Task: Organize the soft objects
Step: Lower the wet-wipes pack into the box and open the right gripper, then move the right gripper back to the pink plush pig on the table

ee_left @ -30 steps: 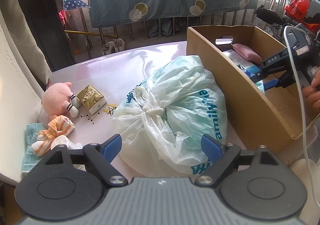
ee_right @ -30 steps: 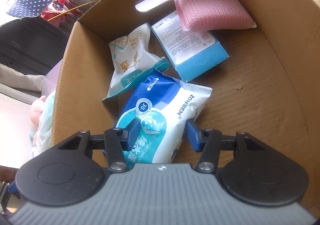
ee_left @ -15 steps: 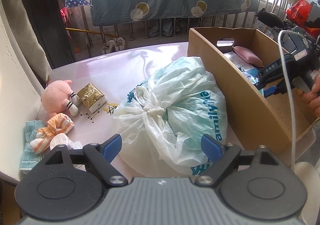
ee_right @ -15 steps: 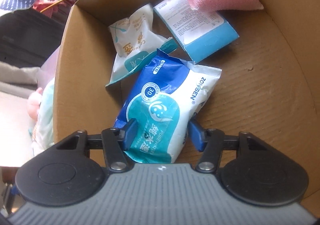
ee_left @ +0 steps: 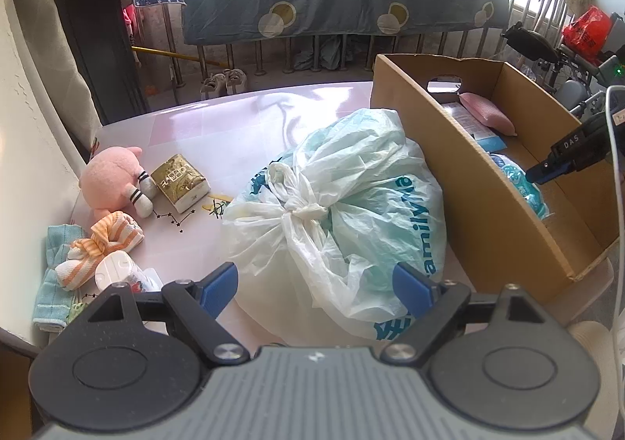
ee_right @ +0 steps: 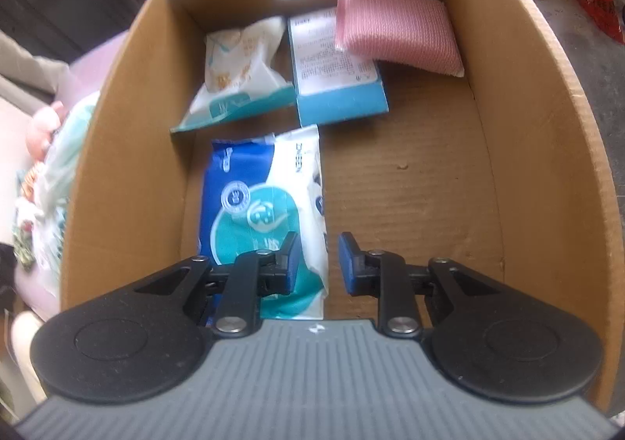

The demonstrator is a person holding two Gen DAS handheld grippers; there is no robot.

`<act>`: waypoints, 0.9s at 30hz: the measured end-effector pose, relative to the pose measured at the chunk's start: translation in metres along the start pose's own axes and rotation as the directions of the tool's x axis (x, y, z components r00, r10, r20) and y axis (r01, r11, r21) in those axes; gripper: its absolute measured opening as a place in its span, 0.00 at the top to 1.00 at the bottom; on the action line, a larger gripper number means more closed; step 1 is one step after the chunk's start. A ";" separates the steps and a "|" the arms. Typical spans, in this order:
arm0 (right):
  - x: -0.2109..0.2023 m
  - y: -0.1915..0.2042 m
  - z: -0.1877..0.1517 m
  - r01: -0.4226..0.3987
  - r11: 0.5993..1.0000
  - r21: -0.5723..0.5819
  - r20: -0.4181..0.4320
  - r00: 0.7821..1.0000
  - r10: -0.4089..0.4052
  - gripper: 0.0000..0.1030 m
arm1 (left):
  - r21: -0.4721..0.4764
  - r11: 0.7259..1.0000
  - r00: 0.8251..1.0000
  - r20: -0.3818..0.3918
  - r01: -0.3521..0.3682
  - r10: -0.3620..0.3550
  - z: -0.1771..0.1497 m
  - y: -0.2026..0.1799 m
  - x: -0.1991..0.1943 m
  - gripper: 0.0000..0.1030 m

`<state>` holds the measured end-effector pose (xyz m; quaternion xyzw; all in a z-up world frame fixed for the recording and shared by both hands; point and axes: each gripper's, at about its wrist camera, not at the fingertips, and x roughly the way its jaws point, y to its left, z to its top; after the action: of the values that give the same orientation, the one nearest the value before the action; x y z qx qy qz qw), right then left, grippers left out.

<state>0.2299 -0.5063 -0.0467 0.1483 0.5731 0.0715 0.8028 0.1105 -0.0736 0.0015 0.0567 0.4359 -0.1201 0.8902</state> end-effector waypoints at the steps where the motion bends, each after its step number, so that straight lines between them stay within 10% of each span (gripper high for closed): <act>1: 0.003 -0.001 0.001 -0.022 0.999 0.027 0.003 1.000 0.022 0.77 | 0.002 1.000 1.000 -0.001 -0.004 0.004 0.000 0.000 0.000 0.15; 15: 0.041 0.036 -0.002 -0.050 0.992 0.119 0.045 0.998 0.044 0.69 | -0.017 1.000 1.000 -0.002 -0.016 0.016 -0.005 0.004 -0.002 0.15; 27: -0.005 0.041 -0.013 -0.089 0.988 0.127 0.128 0.989 0.073 0.60 | -0.050 0.994 0.993 0.060 -0.102 0.105 -0.026 0.036 -0.033 0.15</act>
<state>0.2181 -0.4665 -0.0330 0.2287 0.5194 0.0567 0.8214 0.0807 -0.0279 0.0112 0.0548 0.4068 -0.0653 0.9095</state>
